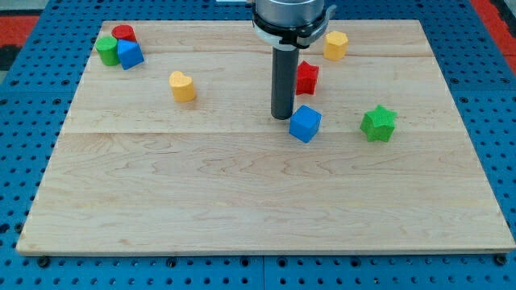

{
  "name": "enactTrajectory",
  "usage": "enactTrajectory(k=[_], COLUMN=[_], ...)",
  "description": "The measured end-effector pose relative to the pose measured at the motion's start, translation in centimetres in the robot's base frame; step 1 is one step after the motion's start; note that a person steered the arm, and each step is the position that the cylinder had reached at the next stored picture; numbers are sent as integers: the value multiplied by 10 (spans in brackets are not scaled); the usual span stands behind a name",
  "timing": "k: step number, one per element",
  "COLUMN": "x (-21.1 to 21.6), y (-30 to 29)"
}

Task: Push the green circle right to the yellow heart

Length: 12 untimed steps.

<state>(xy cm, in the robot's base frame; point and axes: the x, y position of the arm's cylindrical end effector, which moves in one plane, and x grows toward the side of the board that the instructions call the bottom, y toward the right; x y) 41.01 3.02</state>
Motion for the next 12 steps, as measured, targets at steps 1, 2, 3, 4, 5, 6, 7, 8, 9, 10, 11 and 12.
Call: enactTrajectory(k=[1, 2, 3, 4, 5, 6, 7, 8, 9, 10, 11, 12], x=[-10, -11, -45, -66, -82, -136, -174, -200, -200, -219, -183, -140], y=[-1, -2, -26, -51, -52, -81, -131, -186, -233, -266, -327, -302])
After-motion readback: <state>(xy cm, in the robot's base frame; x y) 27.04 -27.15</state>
